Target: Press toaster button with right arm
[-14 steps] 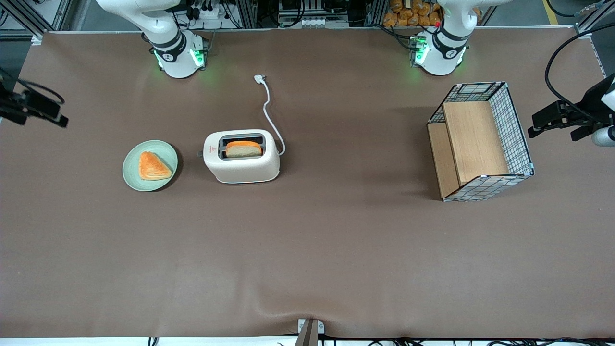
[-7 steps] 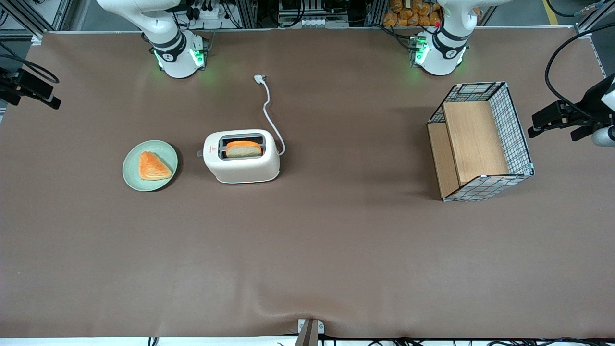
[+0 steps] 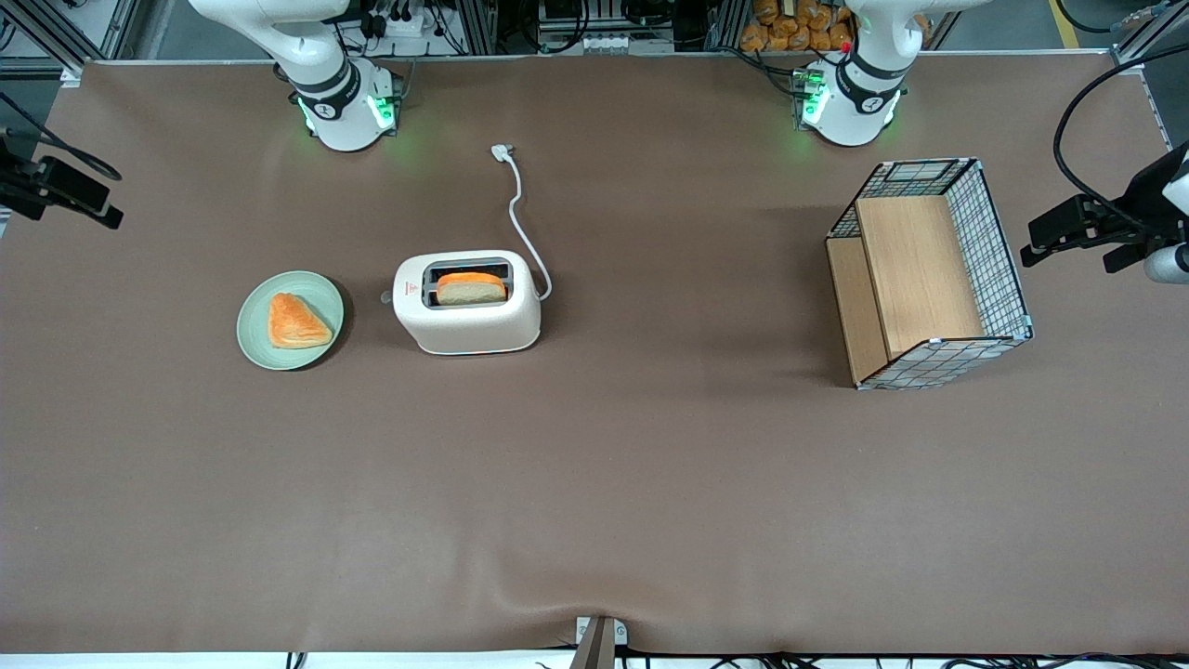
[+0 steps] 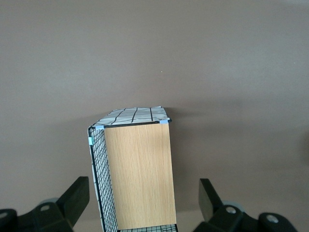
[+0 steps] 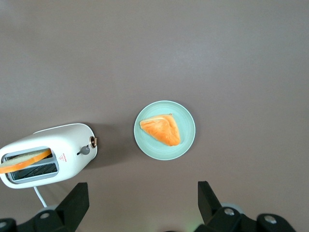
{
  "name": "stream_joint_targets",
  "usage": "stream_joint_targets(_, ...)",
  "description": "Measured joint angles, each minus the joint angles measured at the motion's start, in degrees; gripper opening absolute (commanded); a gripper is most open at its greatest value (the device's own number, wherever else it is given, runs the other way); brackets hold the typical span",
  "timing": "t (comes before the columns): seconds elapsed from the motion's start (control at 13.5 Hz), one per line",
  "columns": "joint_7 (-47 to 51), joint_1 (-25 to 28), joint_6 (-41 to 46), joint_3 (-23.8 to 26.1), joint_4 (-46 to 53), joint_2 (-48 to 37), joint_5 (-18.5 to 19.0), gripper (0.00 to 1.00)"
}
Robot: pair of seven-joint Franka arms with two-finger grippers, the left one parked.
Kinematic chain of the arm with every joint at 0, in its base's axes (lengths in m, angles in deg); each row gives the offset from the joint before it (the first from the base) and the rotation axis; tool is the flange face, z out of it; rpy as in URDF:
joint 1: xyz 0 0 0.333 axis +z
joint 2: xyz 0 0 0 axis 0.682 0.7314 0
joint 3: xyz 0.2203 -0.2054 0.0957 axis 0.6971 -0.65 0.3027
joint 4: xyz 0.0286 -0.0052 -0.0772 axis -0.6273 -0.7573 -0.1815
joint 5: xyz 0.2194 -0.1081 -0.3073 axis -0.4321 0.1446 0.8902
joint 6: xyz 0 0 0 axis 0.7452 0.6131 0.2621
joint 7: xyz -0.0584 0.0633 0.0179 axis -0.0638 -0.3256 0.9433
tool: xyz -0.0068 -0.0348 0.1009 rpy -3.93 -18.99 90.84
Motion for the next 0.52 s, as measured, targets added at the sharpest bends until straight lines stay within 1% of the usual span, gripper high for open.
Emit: stream_joint_targets(0.52, -0.62, -0.24, -0.12, 0.34, 3.31, 3.55, 0.00, 1.00)
